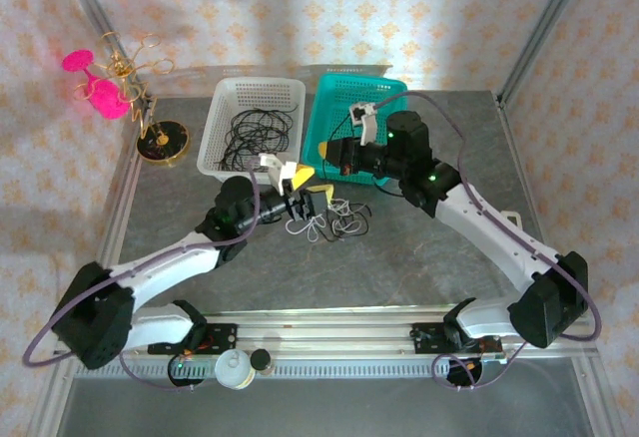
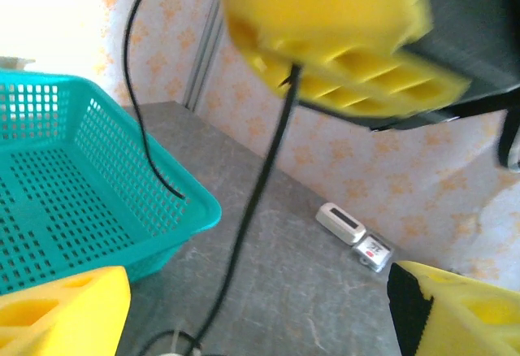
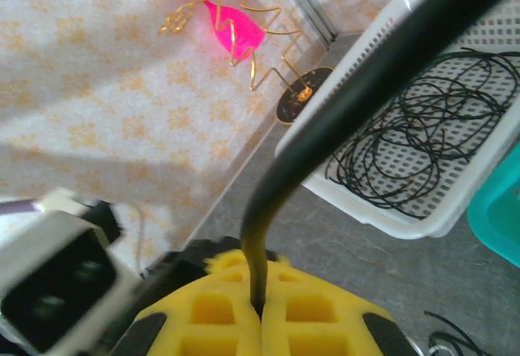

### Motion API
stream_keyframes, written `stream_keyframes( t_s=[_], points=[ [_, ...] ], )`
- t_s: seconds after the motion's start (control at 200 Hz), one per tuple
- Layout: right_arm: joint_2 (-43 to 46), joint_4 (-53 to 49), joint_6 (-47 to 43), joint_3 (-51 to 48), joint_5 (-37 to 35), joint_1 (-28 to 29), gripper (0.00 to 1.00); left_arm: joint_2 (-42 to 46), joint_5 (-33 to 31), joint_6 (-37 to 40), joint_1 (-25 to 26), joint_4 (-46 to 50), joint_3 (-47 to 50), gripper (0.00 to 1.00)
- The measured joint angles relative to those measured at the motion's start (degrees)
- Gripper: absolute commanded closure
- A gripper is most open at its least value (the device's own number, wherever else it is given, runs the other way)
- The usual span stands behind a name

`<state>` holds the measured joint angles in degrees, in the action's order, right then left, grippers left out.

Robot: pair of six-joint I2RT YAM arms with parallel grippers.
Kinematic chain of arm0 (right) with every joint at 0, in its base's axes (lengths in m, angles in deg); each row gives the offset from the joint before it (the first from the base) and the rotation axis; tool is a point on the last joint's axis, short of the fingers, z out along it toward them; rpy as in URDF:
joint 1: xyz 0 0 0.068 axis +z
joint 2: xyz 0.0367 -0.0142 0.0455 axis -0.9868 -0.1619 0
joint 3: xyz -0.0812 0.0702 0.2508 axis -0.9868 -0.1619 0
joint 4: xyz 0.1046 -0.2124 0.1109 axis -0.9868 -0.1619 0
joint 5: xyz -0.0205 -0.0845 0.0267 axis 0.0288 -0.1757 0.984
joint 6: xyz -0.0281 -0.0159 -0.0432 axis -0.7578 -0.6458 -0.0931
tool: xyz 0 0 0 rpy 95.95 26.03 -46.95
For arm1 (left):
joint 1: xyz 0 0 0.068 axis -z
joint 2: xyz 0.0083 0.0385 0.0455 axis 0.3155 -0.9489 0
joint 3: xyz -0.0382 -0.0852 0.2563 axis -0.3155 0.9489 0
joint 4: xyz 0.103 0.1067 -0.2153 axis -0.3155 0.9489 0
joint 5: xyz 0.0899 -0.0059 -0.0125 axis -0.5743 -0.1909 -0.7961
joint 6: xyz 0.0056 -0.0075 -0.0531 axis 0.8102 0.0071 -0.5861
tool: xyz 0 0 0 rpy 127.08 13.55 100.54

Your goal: Untangle the cables

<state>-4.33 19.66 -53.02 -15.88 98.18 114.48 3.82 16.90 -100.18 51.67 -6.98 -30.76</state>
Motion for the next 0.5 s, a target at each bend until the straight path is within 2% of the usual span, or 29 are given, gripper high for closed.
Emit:
stream_keyframes(
  t_s=[0.095,0.22,0.285,0.375,0.501],
  points=[
    [0.0,-0.5,1.0,0.6,1.0,0.0,1.0,-5.9,-0.1,2.0,0.0,-5.9,-0.1,0.29],
    [0.2,-2.0,2.2,2.3,1.9,0.2,1.0,-13.1,-1.0,3.6,0.5,-11.5,-0.2,0.32],
    [0.6,-2.6,2.9,3.5,2.3,0.3,1.0,-15.9,-2.0,4.4,1.3,-13.1,-0.2,0.34],
    [1.4,-3.3,3.8,6.3,2.6,0.3,1.0,-19.2,-3.5,5.3,2.8,-14.5,-0.2,0.42],
    [1.6,-3.5,5.2,11.8,3.1,0.4,1.0,-22.5,-5.0,5.2,4.1,-17.4,0.3,0.46]
  ],
)
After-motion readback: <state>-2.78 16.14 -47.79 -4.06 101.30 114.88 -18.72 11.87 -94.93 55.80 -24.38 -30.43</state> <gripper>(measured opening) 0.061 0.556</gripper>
